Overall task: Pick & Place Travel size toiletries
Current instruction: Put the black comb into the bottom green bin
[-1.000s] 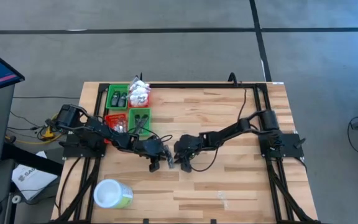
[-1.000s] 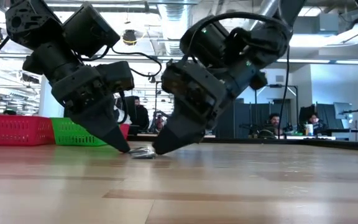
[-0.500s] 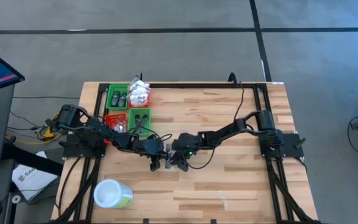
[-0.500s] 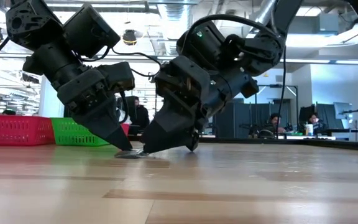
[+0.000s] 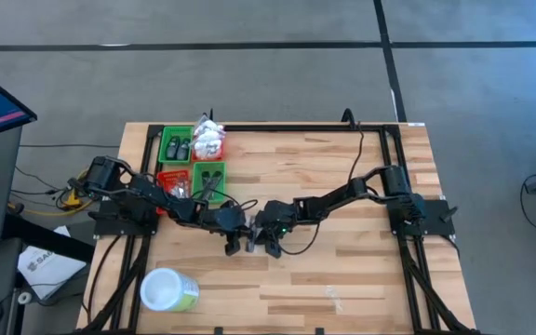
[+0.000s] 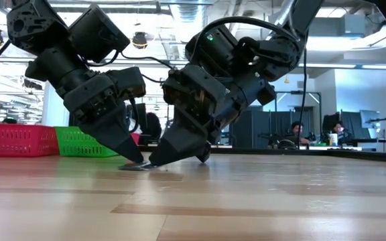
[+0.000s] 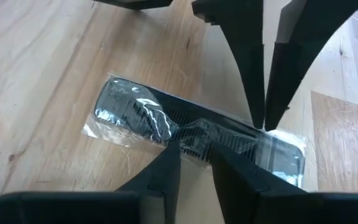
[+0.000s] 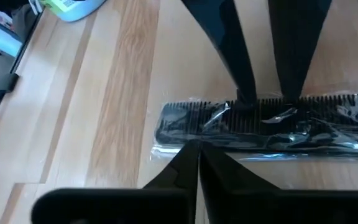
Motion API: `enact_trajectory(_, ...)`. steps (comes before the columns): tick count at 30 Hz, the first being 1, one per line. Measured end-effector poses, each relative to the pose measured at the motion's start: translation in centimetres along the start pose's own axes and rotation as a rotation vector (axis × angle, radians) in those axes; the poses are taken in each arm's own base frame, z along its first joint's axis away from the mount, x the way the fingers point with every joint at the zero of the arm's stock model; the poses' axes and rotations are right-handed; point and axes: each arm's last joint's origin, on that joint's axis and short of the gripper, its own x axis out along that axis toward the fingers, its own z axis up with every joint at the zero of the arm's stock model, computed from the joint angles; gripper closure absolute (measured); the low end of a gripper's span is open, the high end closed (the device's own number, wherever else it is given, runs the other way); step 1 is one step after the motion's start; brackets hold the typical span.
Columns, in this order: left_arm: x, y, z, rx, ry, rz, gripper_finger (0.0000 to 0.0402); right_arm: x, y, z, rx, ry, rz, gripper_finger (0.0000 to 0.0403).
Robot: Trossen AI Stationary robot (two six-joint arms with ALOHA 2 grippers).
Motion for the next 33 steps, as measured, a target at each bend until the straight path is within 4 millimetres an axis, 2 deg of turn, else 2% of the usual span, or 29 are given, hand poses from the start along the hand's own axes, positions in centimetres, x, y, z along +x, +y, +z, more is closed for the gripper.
enact_trajectory(5, 0.0, 0.0, 0.0, 0.004, 0.000, -0.003, 0.0385, -0.5, 0.1, 0.2, -0.018, 0.006, -0.009, 0.0399)
enact_trajectory(9, 0.0, 0.0, 0.0, 0.005, -0.004, -0.005, 0.0398, -1.6, 0.7, 1.5, -0.068, -0.033, 0.000, 0.0401)
enact_trajectory(17, 0.0, -0.1, 0.2, 0.006, -0.027, 0.008, 0.0401, -3.4, 1.5, 1.9, -0.118, 0.035, -0.021, 0.0393)
enact_trajectory(24, 0.0, 0.3, 0.4, -0.015, -0.063, 0.085, 0.0395, -3.4, 1.3, 1.3, -0.115, 0.096, -0.042, 0.0392)
enact_trajectory(29, 0.0, 0.2, 0.4, -0.025, -0.055, 0.046, 0.0382, -3.6, 0.1, 1.3, -0.089, 0.111, -0.089, 0.0390)
enact_trajectory(33, 0.0, -0.1, 0.4, -0.063, -0.030, -0.023, 0.0374, -4.0, -1.0, 1.6, -0.067, 0.108, -0.116, 0.0365)
